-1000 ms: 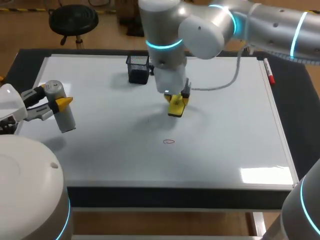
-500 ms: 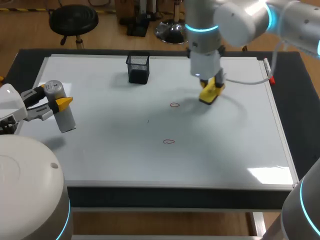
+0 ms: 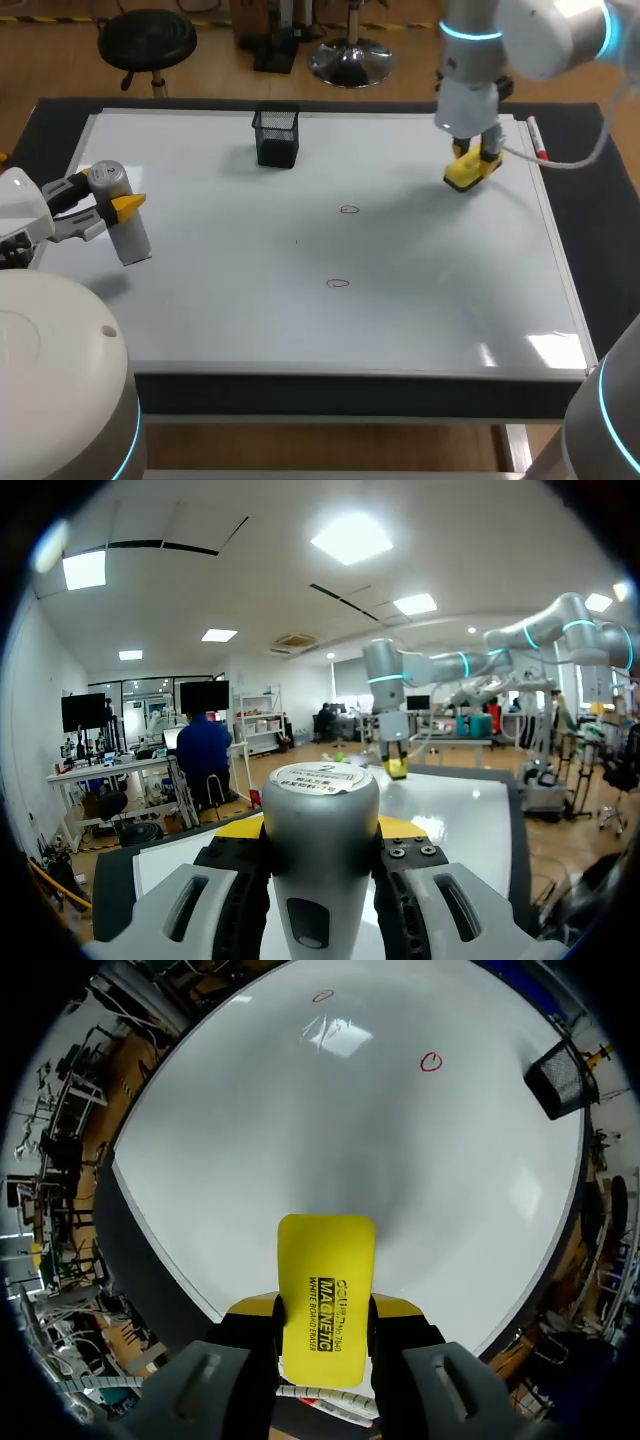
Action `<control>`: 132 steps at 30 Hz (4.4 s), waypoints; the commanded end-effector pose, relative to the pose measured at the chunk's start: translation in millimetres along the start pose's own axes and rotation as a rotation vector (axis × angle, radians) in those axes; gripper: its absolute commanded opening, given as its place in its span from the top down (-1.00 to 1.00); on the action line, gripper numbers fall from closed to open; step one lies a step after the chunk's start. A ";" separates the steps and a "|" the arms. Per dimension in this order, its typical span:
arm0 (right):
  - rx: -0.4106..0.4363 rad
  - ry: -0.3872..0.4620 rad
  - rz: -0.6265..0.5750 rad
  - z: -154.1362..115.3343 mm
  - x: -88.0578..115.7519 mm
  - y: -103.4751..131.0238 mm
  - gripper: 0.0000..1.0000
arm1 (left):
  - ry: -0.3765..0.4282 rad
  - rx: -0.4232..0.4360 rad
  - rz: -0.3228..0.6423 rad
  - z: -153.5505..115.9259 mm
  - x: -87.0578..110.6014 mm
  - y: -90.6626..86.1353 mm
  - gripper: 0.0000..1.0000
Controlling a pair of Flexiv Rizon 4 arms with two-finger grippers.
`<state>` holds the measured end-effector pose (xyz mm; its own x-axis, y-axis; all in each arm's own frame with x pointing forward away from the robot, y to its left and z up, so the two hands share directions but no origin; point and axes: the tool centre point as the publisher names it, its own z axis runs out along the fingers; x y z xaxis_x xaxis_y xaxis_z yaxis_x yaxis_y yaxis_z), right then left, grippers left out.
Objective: Pick up the inspection probe, press it on each red-marked spot on the whiteboard one by one, put down the probe, pick up the eraser, and wipe off all the red marks.
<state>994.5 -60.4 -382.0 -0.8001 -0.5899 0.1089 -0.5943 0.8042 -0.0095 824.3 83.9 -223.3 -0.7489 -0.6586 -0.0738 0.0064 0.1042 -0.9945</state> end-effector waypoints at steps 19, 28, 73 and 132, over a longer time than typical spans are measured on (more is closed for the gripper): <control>-0.027 -0.049 0.144 2.5 28.1 -23.4 1.00 | -0.005 0.002 0.002 1.4 0.5 -0.1 1.00; -0.024 -0.056 0.166 -0.2 33.0 -24.5 1.00 | -0.005 0.002 0.002 1.4 0.5 -0.1 1.00; -0.024 -0.056 0.166 -0.2 33.0 -24.5 1.00 | 0.403 0.065 0.014 171.0 100.2 -30.3 1.00; -0.024 -0.056 0.166 -0.2 33.0 -24.5 1.00 | 0.668 0.117 0.054 337.9 135.6 8.3 1.00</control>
<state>982.3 -98.9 -378.8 -0.8915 -0.4501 0.0508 -0.4506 0.8927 0.0027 942.4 -252.8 -264.3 -0.9932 -0.0575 -0.1009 0.0999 0.0206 -0.9948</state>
